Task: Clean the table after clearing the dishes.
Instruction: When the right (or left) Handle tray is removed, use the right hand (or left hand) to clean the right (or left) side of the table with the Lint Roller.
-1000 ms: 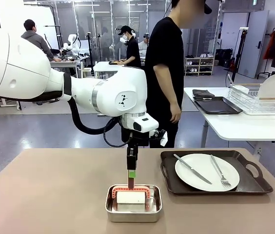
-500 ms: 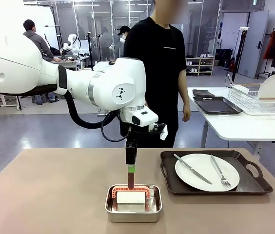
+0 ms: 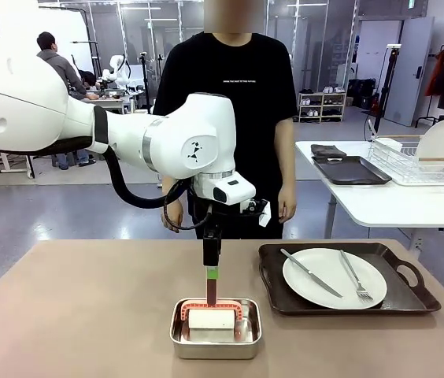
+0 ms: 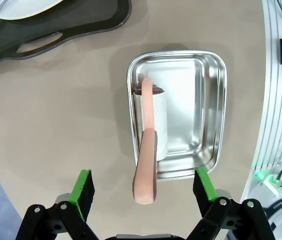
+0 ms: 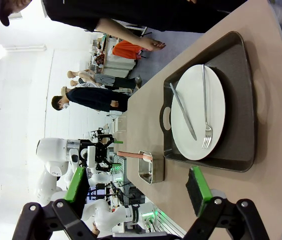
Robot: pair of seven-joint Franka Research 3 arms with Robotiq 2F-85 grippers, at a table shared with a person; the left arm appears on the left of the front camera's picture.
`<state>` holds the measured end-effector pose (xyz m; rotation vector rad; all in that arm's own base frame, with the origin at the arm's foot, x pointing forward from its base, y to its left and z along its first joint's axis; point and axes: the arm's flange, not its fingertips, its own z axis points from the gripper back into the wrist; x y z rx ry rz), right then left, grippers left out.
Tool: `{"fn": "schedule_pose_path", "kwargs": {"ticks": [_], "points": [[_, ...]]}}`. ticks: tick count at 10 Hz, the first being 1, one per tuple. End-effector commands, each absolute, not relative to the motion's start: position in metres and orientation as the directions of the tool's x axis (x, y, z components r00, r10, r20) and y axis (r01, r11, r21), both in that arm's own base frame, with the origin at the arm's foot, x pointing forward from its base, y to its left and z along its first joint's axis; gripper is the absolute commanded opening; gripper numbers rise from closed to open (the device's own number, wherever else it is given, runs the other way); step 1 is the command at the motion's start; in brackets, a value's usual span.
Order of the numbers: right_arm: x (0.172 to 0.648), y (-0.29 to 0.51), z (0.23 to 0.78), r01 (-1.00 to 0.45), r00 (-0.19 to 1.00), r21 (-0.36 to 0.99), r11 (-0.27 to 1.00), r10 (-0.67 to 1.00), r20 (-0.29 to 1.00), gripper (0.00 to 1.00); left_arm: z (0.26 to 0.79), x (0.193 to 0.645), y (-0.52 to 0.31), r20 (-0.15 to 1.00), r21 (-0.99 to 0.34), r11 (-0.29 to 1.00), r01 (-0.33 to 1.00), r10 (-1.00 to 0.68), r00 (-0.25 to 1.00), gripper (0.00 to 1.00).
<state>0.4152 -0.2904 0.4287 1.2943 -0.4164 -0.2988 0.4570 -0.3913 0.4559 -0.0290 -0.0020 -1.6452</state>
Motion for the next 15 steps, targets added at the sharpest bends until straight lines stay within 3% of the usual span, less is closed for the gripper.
{"fn": "schedule_pose_path", "kwargs": {"ticks": [1,4,5,12,14,15], "points": [[0.414,-0.290,0.432,-0.023,0.887,0.968,0.251,-0.442,0.136,1.00,0.458,0.456,-0.390,0.017,-0.016,-0.074,0.997,-0.997,-0.073,1.00],[0.414,-0.290,0.432,-0.023,0.887,0.968,0.251,-0.442,0.136,1.00,0.455,0.457,-0.391,0.020,-0.017,-0.075,0.997,-0.997,-0.074,1.00],[0.414,-0.290,0.432,-0.023,0.887,0.968,0.251,-0.442,0.136,1.00,0.489,0.459,-0.374,0.082,-0.024,-0.025,0.999,-0.996,-0.023,1.00],[0.414,-0.290,0.432,-0.023,0.887,0.968,0.251,-0.442,0.136,1.00,0.588,0.413,-0.201,0.431,-0.235,0.398,0.887,-0.775,0.462,1.00],[0.414,-0.290,0.432,-0.023,0.887,0.968,0.251,-0.442,0.136,1.00,0.595,0.386,-0.120,0.510,-0.365,0.486,0.794,-0.609,0.608,1.00],[0.414,-0.290,0.432,-0.023,0.887,0.968,0.251,-0.442,0.136,1.00,0.600,0.374,-0.075,0.547,-0.484,0.465,0.741,-0.500,0.671,1.00]]}}
